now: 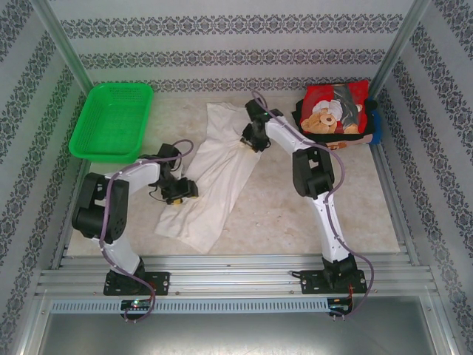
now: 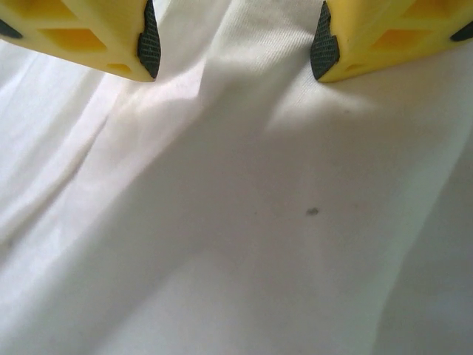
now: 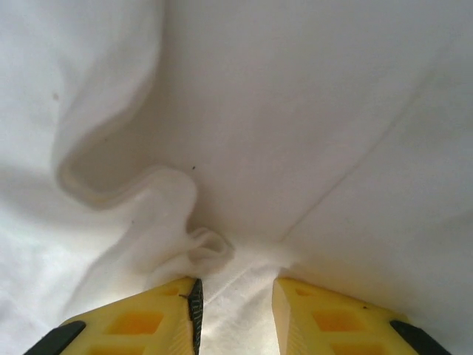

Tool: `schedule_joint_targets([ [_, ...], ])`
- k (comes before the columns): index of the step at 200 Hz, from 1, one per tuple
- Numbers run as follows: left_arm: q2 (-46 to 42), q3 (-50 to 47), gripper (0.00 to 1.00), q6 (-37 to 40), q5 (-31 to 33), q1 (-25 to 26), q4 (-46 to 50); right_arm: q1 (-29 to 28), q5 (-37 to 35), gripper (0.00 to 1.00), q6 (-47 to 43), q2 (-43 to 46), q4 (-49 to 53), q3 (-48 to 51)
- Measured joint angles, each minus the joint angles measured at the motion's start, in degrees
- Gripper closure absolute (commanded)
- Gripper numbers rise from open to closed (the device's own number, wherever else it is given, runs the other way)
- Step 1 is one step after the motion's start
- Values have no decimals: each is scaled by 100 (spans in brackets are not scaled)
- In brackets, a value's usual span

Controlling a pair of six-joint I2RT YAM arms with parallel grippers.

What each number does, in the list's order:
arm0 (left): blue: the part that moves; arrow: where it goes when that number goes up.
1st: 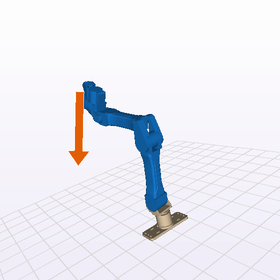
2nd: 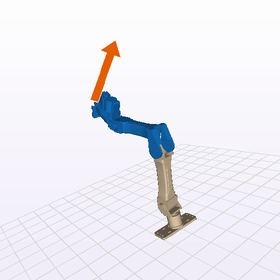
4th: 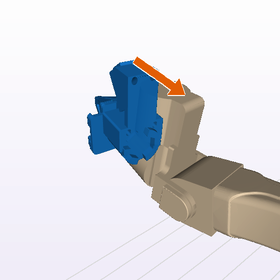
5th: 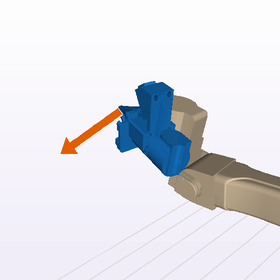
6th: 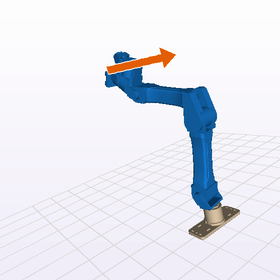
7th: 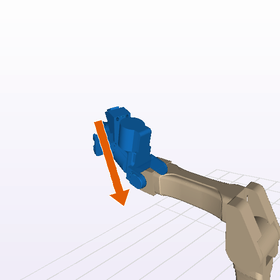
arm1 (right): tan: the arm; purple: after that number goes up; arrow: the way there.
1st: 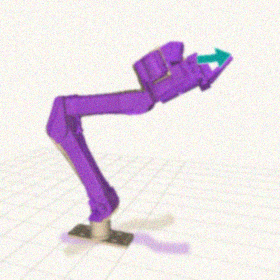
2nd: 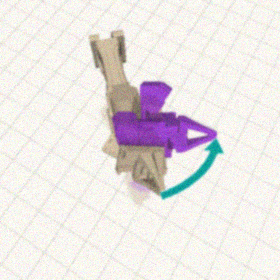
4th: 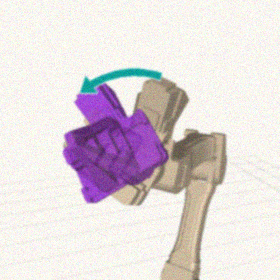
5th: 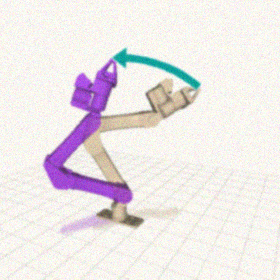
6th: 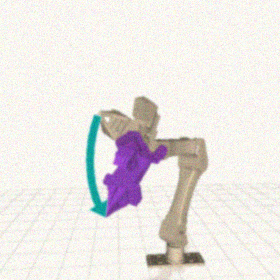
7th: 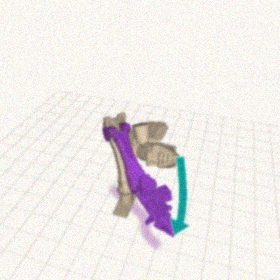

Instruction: Fold and stack the t-shirts

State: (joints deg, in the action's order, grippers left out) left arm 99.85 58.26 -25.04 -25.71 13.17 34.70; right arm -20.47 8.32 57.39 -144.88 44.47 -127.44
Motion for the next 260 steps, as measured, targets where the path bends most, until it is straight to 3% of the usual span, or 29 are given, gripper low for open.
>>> schedule_joint_targets([
  [25, 221, 212, 41, -225, -332, 369, -199, 304, 258, 57, -31, -599, -33, -1016],
  [61, 323, 286, 40, -509, -765, 566, -334, 616, 1156, 51, 142, -1998, -625, -3281],
  [95, 243, 387, 30, -592, -1014, 590, -352, 669, 1694, 43, 48, -1849, -1012, -3128],
  [123, -214, 643, 22, -538, -1008, 509, -254, 492, 1869, 40, -581, -673, -710, -2006],
  [145, -726, 732, 19, -428, -929, 385, -127, 262, 1851, 38, -1126, 944, -435, -605],
  [178, -1364, 479, 18, -356, -839, 197, -15, 9, 1731, 37, -1381, 3991, -776, 2514],
  [198, -1746, -20, 18, -352, -861, 24, 61, 2, 1661, 37, -1228, 5337, -1093, 4242],
  [217, -2076, -483, 20, -345, -953, -57, 184, -146, 1659, 38, -942, 6017, -1390, 5650],
  [260, -3051, -1587, 30, -365, -988, -42, 476, -1204, 1799, 40, 7, 6594, -2131, 8105],
])
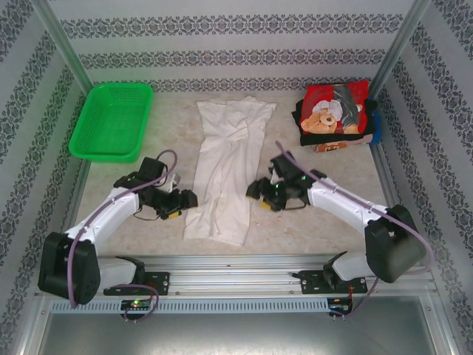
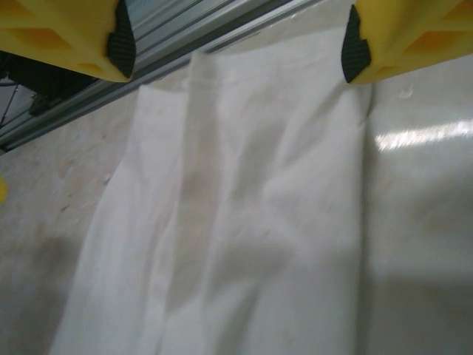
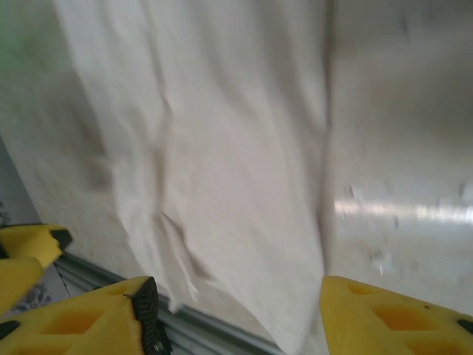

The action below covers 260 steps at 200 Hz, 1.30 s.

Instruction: Fold and stack the t-shirts

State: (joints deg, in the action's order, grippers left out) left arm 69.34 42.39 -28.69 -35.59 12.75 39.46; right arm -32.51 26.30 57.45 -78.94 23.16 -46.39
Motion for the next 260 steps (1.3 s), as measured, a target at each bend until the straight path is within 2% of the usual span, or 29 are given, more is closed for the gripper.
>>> schedule_joint_targets([
  [16, -179, -155, 34, -116, 98, 31, 140, -297, 26, 41, 350, 227, -380, 614],
  [39, -20, -168, 36, -295, 267, 103, 227, -688, 33, 42, 684, 221, -946, 1010],
  [75, -195, -785, 40, -684, 459, 155, 15, -1187, 33, 46, 1062, -264, -1974, 1423],
  [107, -138, -1458, 42, -1058, 350, 216, -706, -1456, -181, 48, 1303, -463, -2092, 1429],
  [181, -42, -1639, 49, -1130, 103, 219, -1478, -2074, -1294, 52, 1836, -321, -2020, 1427],
  [216, 79, -1626, 62, -1143, 87, 210, -1486, -2194, -1504, 58, 1937, -400, -1823, 1303],
  [243, 197, -1613, 76, -1075, -72, 221, -1596, -2214, -1565, 70, 1969, -520, -1537, 1141],
  [260, 179, -1606, 88, -1032, -173, 229, -1624, -2214, -1585, 83, 2011, -573, -1362, 1056],
])
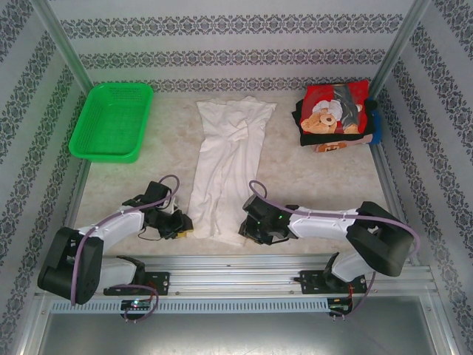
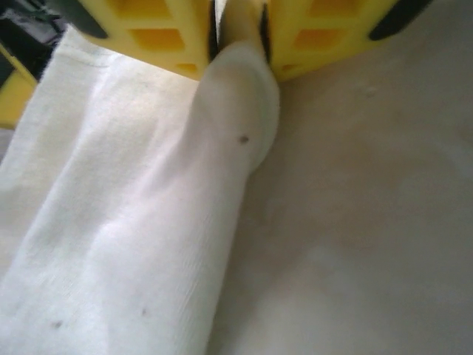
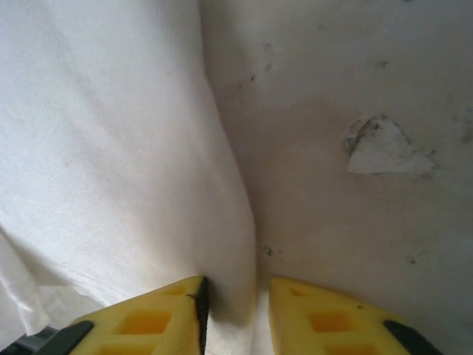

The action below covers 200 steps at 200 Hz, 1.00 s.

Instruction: Fold and stack the t-shirts

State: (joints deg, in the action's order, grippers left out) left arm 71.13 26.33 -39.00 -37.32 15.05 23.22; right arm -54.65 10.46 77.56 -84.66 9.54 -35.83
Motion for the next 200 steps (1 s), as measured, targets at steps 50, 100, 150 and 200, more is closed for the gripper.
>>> schedule_joint_targets([
  [50, -586, 153, 100, 146, 48, 0, 247, -254, 229, 100, 46, 94, -227, -17],
  [100, -748, 160, 100, 144, 201, 0, 470, -184, 243, 100, 7, 1075, 37, 247],
  [150, -756, 140, 100, 87, 289, 0, 496, 315, 232, 100, -173, 2031, 680, 894],
  [200, -743, -98, 96, -179, -9, 269, 170, 581, 308, 93, -444, 2052, 761, 1047],
])
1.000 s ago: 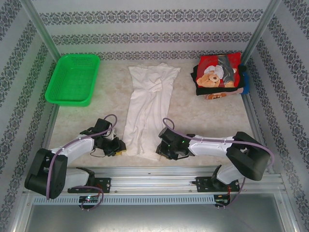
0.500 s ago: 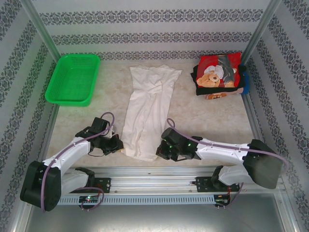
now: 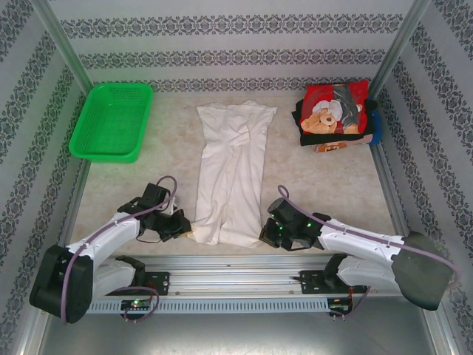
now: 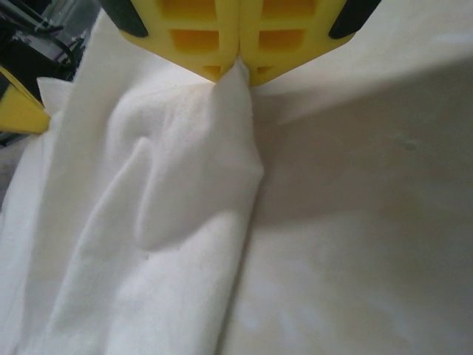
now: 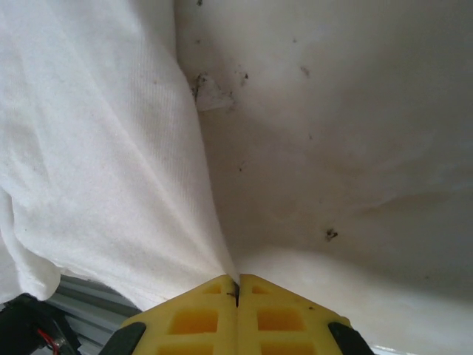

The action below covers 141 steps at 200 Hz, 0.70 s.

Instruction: Fold and stack the t-shirts

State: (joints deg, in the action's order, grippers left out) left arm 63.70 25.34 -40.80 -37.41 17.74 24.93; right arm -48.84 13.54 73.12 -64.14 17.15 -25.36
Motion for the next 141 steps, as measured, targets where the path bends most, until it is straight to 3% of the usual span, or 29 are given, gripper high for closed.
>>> schedule_joint_targets([
  [20, 127, -2, 85, -149, -59, 315, -232, -2, 90, 84, -92, -234, 0, -2],
  [35, 212, 2, 59, -190, -81, 435, -225, -2, 153, 71, -131, -319, 85, -4],
  [58, -44, 48, 47, -175, 129, 439, 111, 9, 181, 58, -166, -109, 651, -57],
  [101, -490, 1231, 36, -85, 833, 444, 1038, 682, -63, 51, -612, 627, 1956, -826],
  [122, 131, 2081, 35, 68, 968, 444, 999, 1305, -61, 52, -1058, 267, 1974, -1405],
  [141, 1056, 2756, 36, 271, 1078, 426, 841, 1722, -61, 58, -1488, -579, 1856, -2103],
])
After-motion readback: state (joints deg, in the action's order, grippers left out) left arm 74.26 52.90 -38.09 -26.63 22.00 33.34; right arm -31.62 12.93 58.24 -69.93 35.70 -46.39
